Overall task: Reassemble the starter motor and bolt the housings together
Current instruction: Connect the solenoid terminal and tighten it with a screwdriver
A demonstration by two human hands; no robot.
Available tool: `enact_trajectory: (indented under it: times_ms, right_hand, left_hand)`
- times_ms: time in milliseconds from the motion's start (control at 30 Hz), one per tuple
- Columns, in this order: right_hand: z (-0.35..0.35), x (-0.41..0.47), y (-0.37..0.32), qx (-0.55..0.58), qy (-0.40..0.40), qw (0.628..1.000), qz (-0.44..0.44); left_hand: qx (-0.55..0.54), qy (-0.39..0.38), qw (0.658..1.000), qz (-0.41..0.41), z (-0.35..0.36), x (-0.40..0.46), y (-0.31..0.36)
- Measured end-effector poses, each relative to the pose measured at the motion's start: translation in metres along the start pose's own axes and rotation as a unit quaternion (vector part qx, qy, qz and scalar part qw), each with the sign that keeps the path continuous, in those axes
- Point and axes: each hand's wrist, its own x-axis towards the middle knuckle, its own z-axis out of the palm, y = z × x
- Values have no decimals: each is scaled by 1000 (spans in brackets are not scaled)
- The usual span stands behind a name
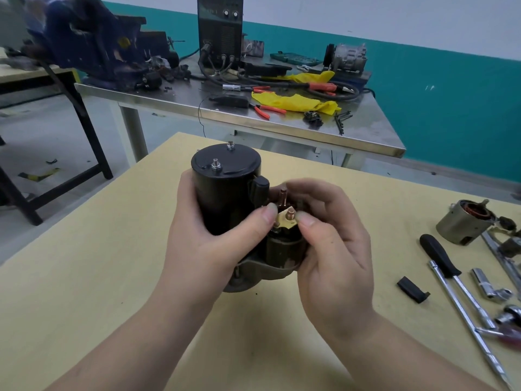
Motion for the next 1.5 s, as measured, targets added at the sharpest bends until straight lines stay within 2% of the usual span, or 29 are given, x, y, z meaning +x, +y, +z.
enact_trajectory:
  times_ms: [133,333,633,733,833,900,933,967,1000,1033,1067,1100,1133,1167,1300,1433,1467,1500]
  right_hand:
    - [7,2,-3,-23,-5,1000,-9]
    - [17,5,3,-8,54,998,40]
    - [18,-3,4,-32,-37,999,0]
    - [27,2,6,-9,-39,999,28]
    - [26,21,6,-7,-97,994,47]
    - [8,46,3,-65,-79,994,28]
    - [-5,61,2,-151,-45,987,22]
    - [-20,76,2,-284,-25,958,26]
    - [-36,88,6,-439,-49,896,45]
    - [-49,95,12,-572,-114,808,86]
    - [-59,98,22,-657,-187,717,138]
    - [-67,97,33,-695,-246,650,184]
    - [-71,93,44,-702,-280,619,212]
    - [-72,89,54,-698,-291,617,220]
    - [-68,79,80,-669,-240,678,187]
    - [-54,77,70,-652,-212,703,189]
    - [-49,78,58,-635,-188,731,168]
    - [-41,79,42,-600,-152,773,137]
  left_hand:
    - [7,44,999,10,1,-1,-3]
    - [35,74,997,5,2,-3,0]
    - [35,57,998,15,-18,7,-4]
    - [15,61,998,4,-26,14,-6]
    - [-17,67,997,-26,-36,19,-6]
    - [-32,66,996,-46,-43,23,-6]
    - [-41,62,996,-56,-46,24,-7]
    - [-48,56,995,-67,-49,26,-7]
    - [-53,49,994,-77,-52,27,-7]
    - [-60,41,994,-84,-54,28,-7]
    - [-69,34,993,-86,-57,29,-7]
    - [-81,30,993,-84,-61,30,-7]
    - [-93,28,992,-84,-63,30,-8]
    - [-104,29,990,-86,-65,31,-9]
    - [-113,35,988,-95,-68,32,-11]
    - [-88,31,991,-100,-63,30,-9]
    - [-79,33,991,-98,-61,28,-9]
    - [-72,36,992,-93,-58,27,-8]
